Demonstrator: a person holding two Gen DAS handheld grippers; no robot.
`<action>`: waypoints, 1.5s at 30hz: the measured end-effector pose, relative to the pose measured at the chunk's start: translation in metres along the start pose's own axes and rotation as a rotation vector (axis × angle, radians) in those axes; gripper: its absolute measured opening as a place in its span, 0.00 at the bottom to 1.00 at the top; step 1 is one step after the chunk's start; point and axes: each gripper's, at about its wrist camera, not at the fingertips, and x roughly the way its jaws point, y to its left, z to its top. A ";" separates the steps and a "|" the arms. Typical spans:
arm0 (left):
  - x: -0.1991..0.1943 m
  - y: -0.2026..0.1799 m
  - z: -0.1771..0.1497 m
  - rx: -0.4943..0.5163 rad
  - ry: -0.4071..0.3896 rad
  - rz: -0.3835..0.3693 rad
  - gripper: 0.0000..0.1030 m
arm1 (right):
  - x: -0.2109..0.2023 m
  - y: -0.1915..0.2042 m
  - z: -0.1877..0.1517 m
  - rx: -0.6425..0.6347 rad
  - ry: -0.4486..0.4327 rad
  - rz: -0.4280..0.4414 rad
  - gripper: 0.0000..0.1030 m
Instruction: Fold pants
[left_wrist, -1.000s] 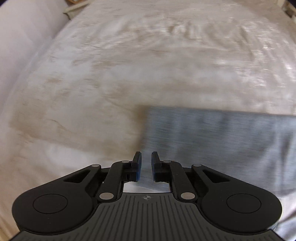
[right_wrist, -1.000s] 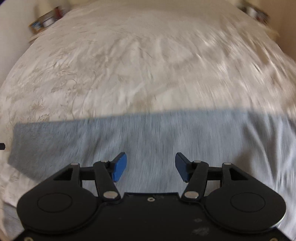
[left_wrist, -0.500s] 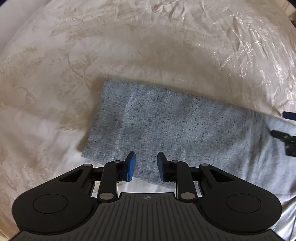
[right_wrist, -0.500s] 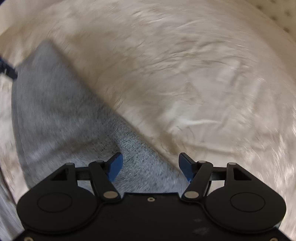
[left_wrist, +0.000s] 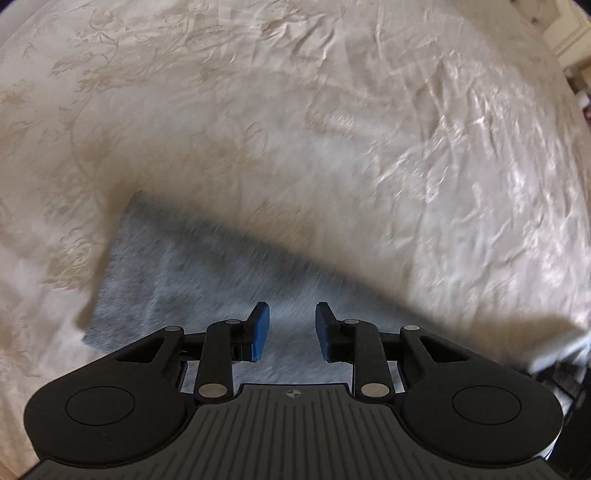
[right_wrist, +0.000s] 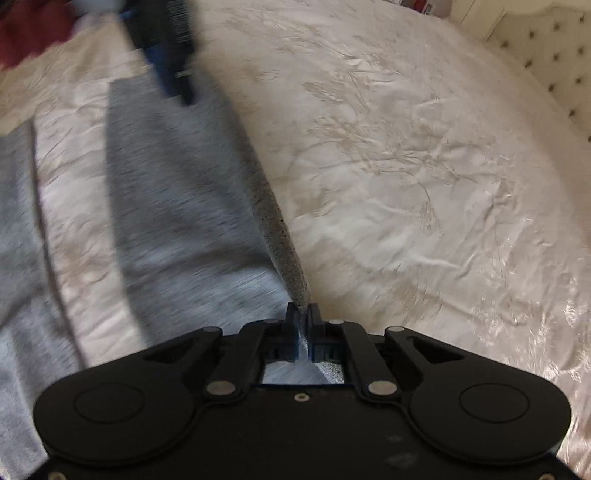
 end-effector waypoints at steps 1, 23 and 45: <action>0.000 -0.003 0.002 -0.007 -0.001 -0.008 0.27 | -0.004 0.008 -0.004 -0.005 0.001 -0.008 0.06; 0.042 -0.063 -0.016 -0.004 0.216 -0.011 0.45 | -0.008 0.046 -0.022 -0.022 -0.009 -0.095 0.06; -0.003 -0.045 -0.105 -0.058 0.142 -0.115 0.05 | -0.048 0.071 -0.046 0.124 -0.079 -0.049 0.06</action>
